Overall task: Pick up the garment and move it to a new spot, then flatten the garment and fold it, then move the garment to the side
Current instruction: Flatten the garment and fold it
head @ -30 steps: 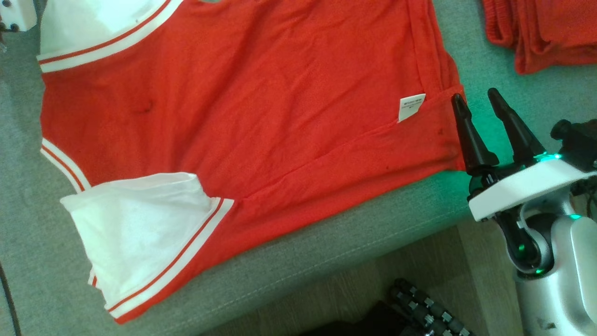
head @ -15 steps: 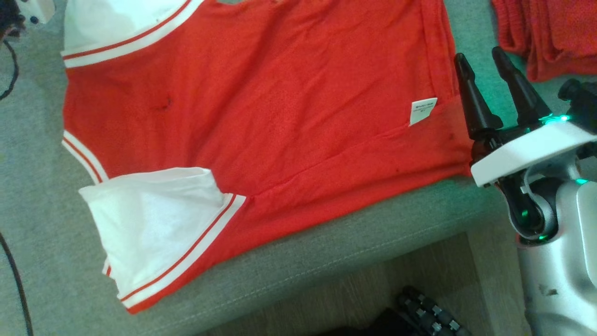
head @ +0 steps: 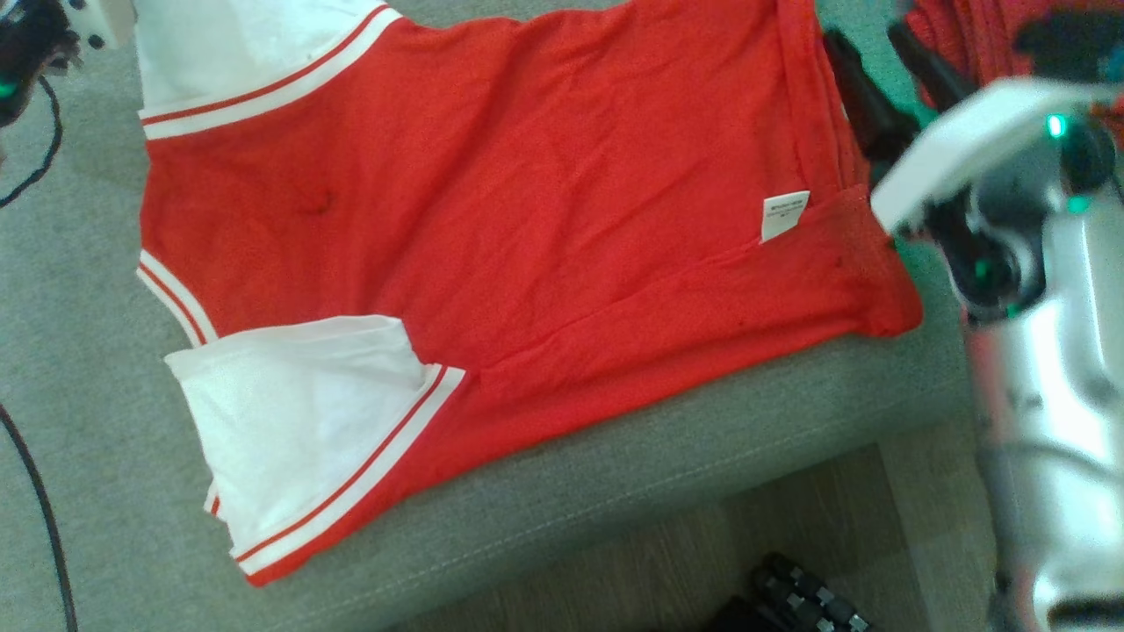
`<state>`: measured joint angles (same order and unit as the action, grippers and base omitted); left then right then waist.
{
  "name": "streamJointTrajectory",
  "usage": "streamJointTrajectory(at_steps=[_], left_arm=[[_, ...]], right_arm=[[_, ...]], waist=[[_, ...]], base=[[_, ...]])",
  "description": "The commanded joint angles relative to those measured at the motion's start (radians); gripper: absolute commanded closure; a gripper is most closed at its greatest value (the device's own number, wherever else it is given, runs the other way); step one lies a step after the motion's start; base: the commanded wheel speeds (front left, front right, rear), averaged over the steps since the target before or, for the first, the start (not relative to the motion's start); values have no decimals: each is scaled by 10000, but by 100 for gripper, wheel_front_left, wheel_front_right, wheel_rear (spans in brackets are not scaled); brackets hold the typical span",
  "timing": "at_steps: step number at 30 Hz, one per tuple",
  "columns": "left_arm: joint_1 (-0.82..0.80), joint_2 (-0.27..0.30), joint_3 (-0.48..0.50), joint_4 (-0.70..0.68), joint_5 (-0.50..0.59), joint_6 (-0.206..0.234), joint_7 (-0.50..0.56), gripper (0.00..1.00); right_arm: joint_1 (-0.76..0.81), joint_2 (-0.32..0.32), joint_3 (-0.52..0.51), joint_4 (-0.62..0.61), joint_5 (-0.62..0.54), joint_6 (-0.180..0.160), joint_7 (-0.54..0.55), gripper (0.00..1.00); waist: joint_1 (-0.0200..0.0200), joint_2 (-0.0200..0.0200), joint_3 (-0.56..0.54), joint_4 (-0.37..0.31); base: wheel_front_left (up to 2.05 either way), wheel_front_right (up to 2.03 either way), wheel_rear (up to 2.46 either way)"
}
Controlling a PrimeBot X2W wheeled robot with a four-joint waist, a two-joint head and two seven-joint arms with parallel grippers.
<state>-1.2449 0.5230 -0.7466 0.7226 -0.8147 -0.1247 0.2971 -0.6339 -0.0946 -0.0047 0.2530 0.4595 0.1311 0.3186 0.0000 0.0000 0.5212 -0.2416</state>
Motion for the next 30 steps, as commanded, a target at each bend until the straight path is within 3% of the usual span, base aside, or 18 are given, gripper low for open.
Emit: streamJointTrajectory(at_steps=[1,13,15,16,17,18,19,20,21,30], left_arm=[[-487,487,196,-362,-102,-58,-125,100],[-590,422,-405,-713,-428,-59,-225,100],[-610,423,-482,-706,-462,-59,-260,100],[-618,428,-518,-692,-476,-59,-276,100],[-626,435,-552,-663,-484,-59,-285,100],[-626,435,-552,-663,-484,-59,-285,100],[-634,436,-572,-626,-508,-59,-289,100],[-649,434,-592,-599,-529,-59,-303,100],[-668,437,-617,-579,-544,-59,-323,100],[-838,566,-775,-350,-516,-59,-804,100]], right_arm=[[-799,145,186,334,20,-4,262,0],[-3773,318,496,4460,-1727,-4,320,2],[-4093,336,422,4942,-1876,-4,198,9],[-4241,341,408,5158,-2000,-4,114,22],[-4380,345,371,5378,-2100,-4,36,41],[-4380,345,371,5378,-2100,-4,36,41],[-4515,348,304,5598,-2183,-4,-46,61],[-4641,352,224,5817,-2237,-4,-109,89],[-4760,358,171,6014,-2273,-4,-163,100],[-5482,357,64,7138,-2432,-4,-782,100]], waist=[[0,0,-29,58],[0,0,-34,560],[0,0,-20,616],[0,0,-14,639],[0,0,-8,663],[0,0,-8,663],[0,0,0,685],[0,0,14,706],[0,0,30,726],[0,0,64,760]], base=[[0,0,0],[0,0,0],[0,0,0],[0,0,0],[0,0,0],[0,0,0],[0,0,0],[0,0,0],[0,0,0],[0,0,0]])
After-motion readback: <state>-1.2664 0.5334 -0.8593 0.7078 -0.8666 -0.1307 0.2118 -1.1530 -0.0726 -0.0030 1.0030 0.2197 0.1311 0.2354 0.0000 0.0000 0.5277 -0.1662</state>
